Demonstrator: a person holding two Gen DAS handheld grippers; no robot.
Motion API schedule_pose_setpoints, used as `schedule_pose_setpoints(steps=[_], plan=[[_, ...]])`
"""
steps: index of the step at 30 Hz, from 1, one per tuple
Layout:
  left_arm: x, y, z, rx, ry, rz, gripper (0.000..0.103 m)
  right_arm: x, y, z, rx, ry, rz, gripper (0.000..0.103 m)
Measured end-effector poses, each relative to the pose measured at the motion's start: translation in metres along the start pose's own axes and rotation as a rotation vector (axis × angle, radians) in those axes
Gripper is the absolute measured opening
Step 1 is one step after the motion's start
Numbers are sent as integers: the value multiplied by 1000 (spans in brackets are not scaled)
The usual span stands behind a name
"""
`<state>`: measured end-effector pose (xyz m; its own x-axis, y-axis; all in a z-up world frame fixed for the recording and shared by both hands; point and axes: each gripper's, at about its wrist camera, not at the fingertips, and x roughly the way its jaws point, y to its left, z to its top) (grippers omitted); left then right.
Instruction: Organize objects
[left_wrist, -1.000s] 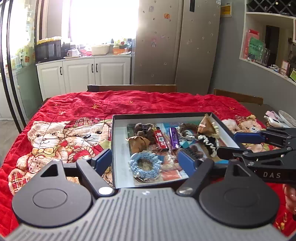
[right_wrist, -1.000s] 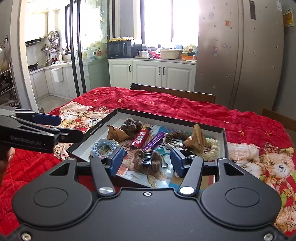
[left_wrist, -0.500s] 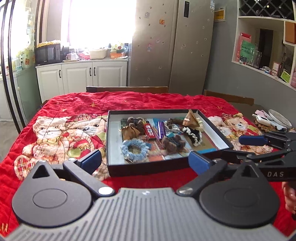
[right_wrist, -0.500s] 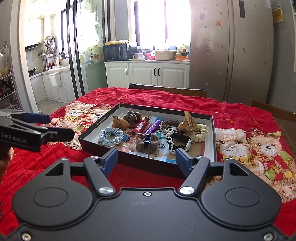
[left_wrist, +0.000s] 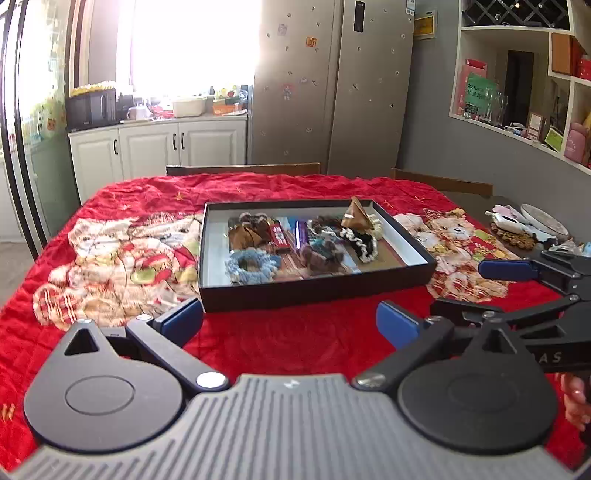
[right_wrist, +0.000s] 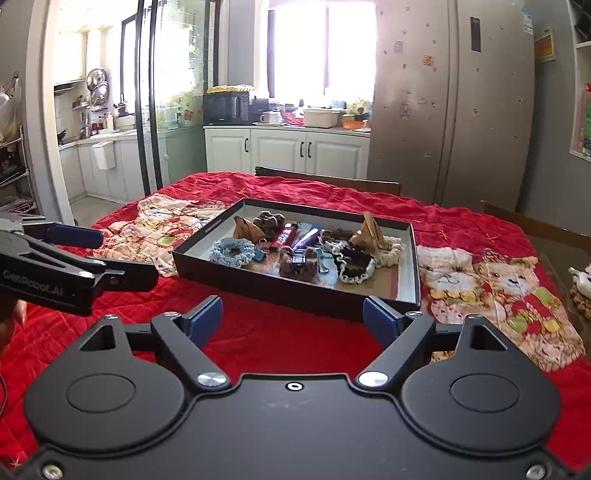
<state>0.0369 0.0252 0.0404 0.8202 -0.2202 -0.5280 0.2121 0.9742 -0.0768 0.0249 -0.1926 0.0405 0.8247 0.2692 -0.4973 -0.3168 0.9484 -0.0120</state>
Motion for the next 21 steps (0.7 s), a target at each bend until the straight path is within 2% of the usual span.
schedule_pose_setpoints(steps=[9,15,21], plan=[[-11,-2,-20,-20,1,38,103,-14,-4,-16,50,11,-94,89],[-13,-3,-30,-53,3,48,103,-16,-9,-26,103,17,-123,89],[-10,-12,-37,-22,17,55,103,-20,-10,-33,122,22,-156,91]])
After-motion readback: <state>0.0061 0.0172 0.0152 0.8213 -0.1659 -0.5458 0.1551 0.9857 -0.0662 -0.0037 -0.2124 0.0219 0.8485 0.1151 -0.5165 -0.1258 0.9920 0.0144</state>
